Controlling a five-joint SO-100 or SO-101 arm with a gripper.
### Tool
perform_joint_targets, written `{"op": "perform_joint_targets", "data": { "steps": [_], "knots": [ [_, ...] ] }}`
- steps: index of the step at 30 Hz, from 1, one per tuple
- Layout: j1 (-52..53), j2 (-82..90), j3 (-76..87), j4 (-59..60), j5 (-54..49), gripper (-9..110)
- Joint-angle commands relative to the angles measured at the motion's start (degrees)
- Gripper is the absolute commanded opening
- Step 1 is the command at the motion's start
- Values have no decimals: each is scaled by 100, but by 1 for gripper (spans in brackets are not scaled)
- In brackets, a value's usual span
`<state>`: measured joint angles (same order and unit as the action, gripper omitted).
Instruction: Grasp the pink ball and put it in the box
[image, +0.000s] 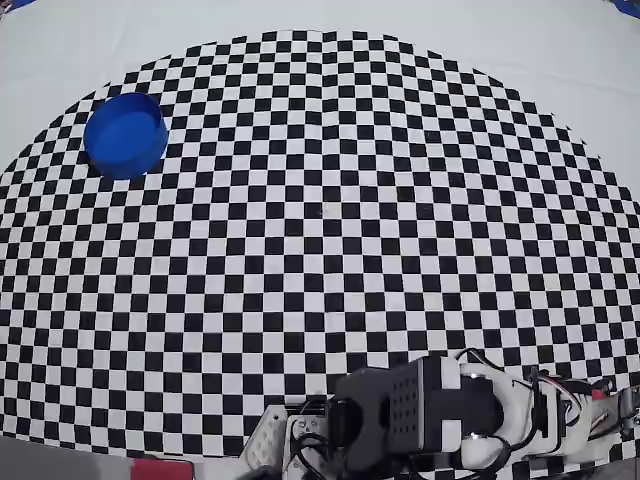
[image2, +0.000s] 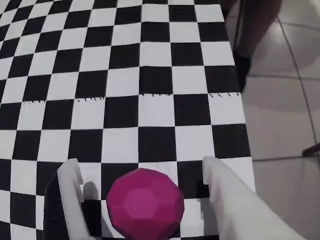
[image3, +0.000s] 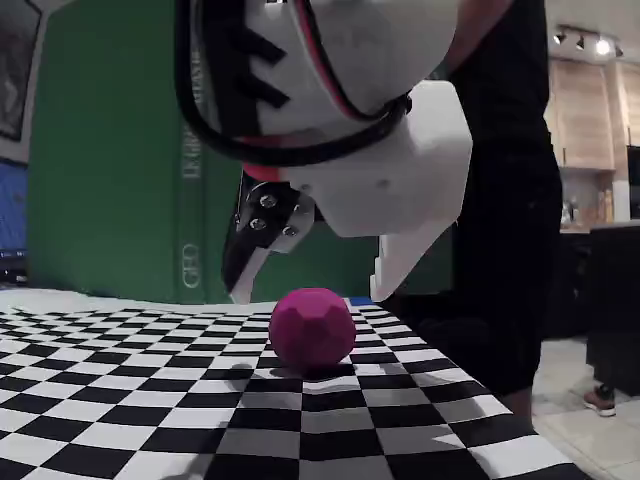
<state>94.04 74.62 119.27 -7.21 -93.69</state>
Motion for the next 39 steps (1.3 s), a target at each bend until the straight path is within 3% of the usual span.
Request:
{"op": "perform_joint_targets", "data": {
  "steps": [1,39],
  "knots": [
    [-18,18,-185,-88,18,28],
    [-35,-308,-88,-105,35,28]
  ]
}}
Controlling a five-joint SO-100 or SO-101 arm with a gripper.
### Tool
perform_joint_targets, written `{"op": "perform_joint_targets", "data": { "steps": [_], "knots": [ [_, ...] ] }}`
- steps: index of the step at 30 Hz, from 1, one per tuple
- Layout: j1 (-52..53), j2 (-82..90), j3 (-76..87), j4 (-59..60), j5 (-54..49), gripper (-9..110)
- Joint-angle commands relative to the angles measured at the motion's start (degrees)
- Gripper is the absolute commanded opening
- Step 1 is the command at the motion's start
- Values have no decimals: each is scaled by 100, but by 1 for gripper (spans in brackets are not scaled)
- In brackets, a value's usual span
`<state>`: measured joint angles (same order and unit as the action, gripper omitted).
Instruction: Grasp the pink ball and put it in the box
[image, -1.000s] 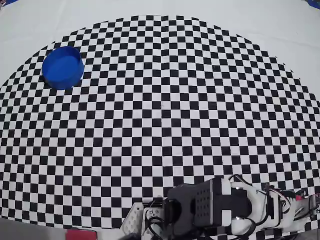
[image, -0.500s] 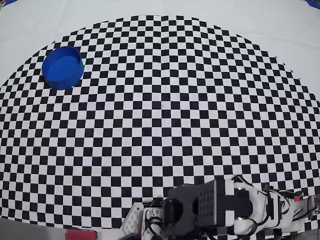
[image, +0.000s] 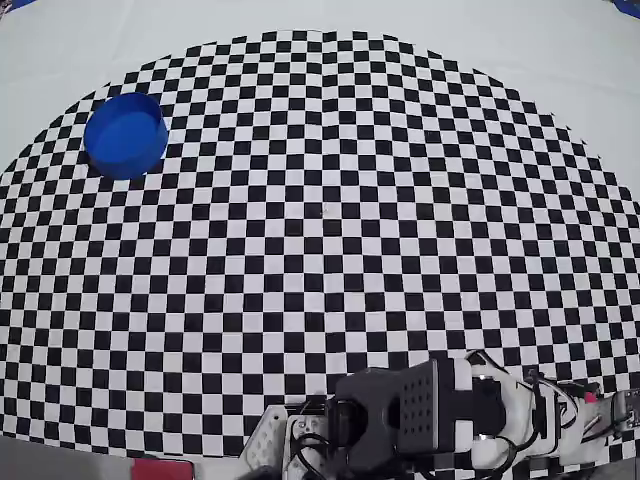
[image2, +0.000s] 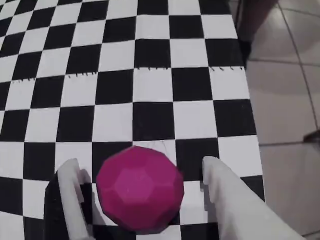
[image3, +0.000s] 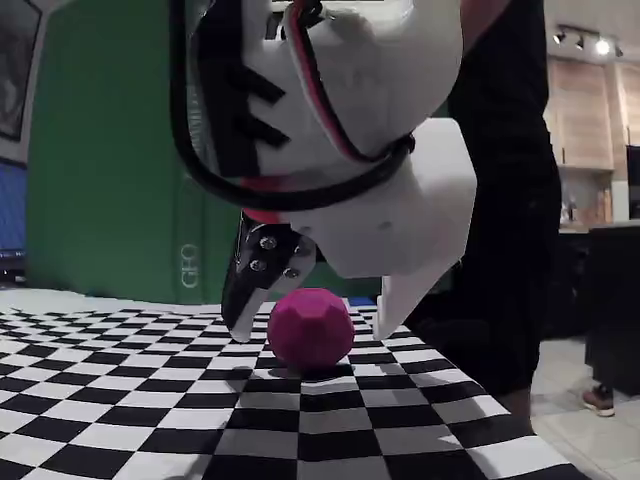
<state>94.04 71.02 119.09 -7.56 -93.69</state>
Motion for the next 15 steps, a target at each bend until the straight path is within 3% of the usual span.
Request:
{"op": "perform_joint_targets", "data": {
  "steps": [1,15],
  "knots": [
    [-44,44,-70,-70,35,28],
    [-53,-26,0,-88,35,28]
  ]
}}
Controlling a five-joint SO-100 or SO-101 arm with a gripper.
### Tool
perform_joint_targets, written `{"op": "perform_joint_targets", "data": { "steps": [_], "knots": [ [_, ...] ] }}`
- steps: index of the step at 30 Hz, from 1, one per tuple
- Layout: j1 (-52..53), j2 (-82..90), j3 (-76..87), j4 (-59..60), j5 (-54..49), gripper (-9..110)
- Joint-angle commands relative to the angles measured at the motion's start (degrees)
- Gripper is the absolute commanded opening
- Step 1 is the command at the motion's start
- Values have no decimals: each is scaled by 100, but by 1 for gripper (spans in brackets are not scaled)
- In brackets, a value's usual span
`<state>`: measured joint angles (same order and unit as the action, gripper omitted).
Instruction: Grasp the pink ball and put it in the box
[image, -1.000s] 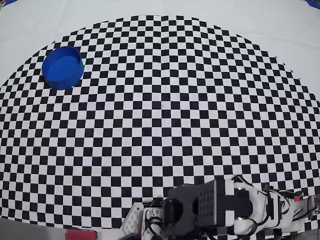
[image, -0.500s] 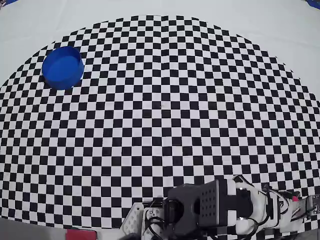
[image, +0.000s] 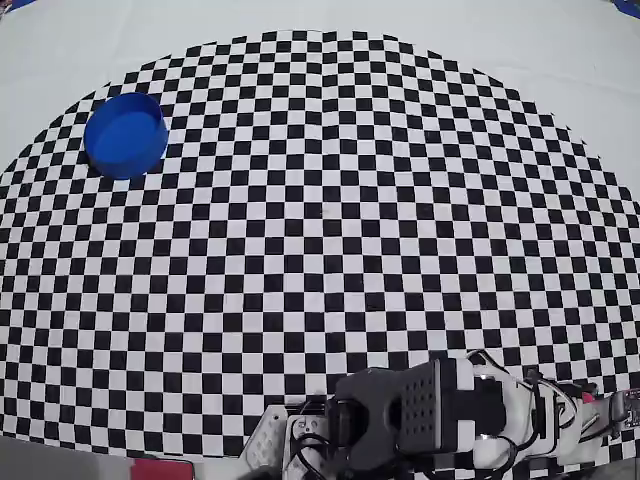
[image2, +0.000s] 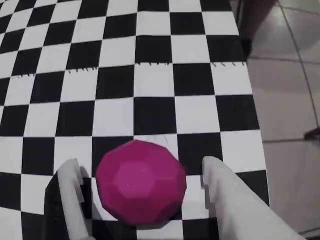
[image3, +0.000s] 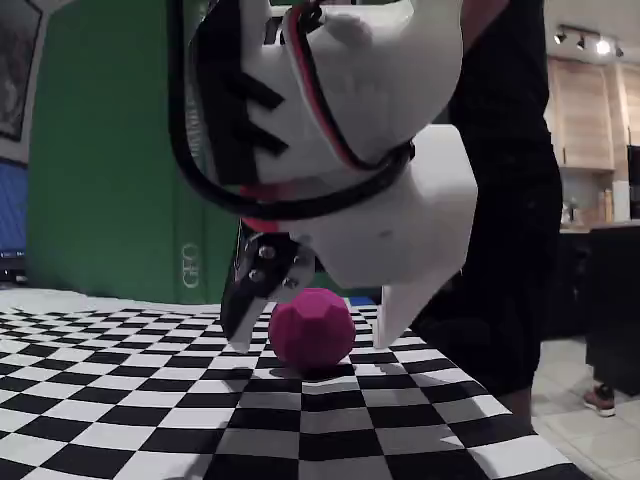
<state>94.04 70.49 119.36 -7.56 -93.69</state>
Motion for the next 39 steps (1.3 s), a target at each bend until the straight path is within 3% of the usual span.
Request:
{"op": "perform_joint_targets", "data": {
  "steps": [1,39],
  "knots": [
    [-53,18,-18,-88,35,28],
    [-44,-62,-44,-123,26,28]
  ]
}}
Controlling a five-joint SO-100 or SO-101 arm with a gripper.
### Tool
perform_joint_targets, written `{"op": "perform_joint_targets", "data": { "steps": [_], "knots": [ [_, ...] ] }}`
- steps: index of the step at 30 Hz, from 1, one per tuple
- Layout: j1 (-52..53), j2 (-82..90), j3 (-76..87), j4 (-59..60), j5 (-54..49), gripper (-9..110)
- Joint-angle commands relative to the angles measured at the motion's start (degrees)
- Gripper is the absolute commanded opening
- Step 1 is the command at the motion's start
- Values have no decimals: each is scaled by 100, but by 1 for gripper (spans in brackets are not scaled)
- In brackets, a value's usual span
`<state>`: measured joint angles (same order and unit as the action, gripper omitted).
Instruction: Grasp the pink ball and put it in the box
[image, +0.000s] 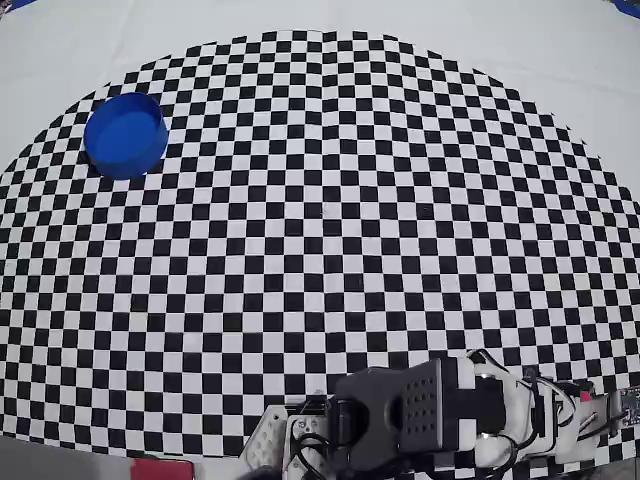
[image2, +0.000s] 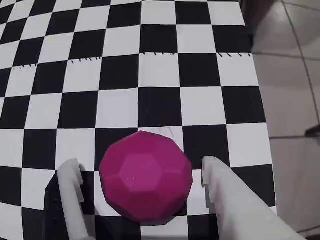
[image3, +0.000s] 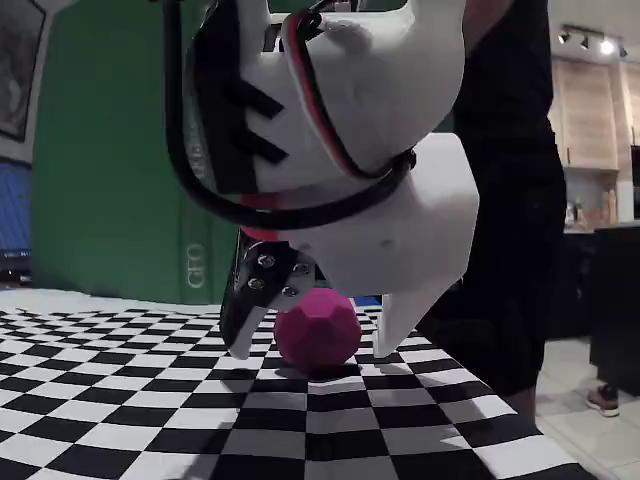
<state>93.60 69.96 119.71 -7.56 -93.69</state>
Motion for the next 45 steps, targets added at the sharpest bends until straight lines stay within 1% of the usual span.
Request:
{"op": "perform_joint_targets", "data": {
  "steps": [1,5,8,11,13,27,45],
  "knots": [
    [0,-18,-79,-123,18,28],
    [9,-26,-79,-132,18,28],
    [18,-44,-79,-158,-18,19],
    [18,-53,-79,-193,-9,5],
    [18,-62,-79,-211,0,0],
    [35,88,-35,-237,-18,0],
    [44,1151,290,-237,-26,0]
  ]
}}
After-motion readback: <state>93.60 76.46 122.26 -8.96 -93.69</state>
